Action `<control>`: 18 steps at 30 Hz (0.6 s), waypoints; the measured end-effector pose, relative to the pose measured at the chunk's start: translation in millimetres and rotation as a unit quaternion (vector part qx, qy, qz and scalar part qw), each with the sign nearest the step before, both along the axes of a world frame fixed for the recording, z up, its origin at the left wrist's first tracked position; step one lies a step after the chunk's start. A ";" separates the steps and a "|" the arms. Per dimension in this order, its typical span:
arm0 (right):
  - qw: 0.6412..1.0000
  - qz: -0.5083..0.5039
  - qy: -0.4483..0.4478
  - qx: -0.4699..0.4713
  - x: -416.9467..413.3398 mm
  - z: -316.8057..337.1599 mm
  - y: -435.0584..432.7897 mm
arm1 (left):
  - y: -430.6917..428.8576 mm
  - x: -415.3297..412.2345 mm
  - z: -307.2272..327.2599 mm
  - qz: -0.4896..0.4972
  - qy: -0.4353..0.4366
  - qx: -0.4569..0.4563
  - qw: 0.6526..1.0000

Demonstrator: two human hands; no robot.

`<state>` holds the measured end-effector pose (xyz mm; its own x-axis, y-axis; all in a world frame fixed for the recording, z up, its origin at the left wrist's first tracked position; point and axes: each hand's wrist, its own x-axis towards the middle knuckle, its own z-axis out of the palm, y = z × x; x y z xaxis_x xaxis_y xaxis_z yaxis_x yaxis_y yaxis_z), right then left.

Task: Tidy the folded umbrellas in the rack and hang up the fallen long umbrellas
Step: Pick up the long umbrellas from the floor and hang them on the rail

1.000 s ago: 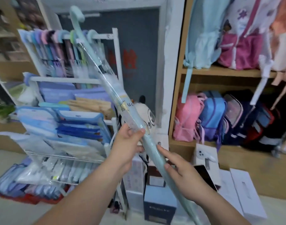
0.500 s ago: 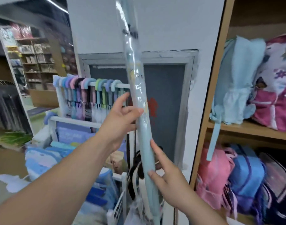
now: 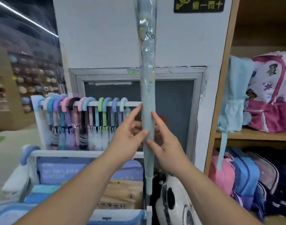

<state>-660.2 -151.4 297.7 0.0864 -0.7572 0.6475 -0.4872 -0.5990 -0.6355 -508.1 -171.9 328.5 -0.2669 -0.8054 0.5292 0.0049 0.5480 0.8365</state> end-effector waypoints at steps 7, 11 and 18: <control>0.999 -0.028 0.033 0.007 28.4 24.7 -20.9 | -45.0 33.5 25.1 -0.024 -0.011 -0.021 0.999; 0.997 -0.045 0.057 0.022 27.7 26.6 -35.9 | -70.9 29.3 42.2 -0.017 -0.015 -0.029 0.999; 0.995 -0.064 0.070 0.014 7.8 64.2 -86.2 | -107.3 0.3 88.0 0.030 0.002 -0.050 0.998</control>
